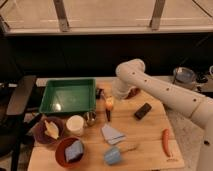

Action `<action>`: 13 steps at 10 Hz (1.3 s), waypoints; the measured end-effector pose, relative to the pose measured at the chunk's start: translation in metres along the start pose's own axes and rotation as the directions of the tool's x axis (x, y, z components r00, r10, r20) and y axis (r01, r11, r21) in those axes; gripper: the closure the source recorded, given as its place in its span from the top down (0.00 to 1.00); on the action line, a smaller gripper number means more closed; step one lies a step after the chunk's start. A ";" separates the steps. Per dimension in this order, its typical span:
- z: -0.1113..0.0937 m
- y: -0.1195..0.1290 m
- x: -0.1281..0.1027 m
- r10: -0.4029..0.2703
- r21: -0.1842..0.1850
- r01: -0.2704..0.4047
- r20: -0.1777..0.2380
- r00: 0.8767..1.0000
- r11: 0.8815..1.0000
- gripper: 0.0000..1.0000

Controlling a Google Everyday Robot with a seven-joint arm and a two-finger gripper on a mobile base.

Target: Place apple in paper cup

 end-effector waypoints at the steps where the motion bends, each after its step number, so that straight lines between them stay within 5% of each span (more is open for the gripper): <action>1: 0.000 -0.009 -0.031 -0.049 -0.006 0.050 0.039 0.998 0.999 0.00; 4: -0.014 -0.017 -0.101 -0.194 -0.002 0.195 0.101 0.976 0.981 0.00; 10: -0.014 -0.016 -0.098 -0.191 -0.002 0.192 0.098 0.977 0.981 0.00; 13: -0.028 -0.020 -0.124 -0.279 0.022 0.278 0.056 0.959 0.960 0.00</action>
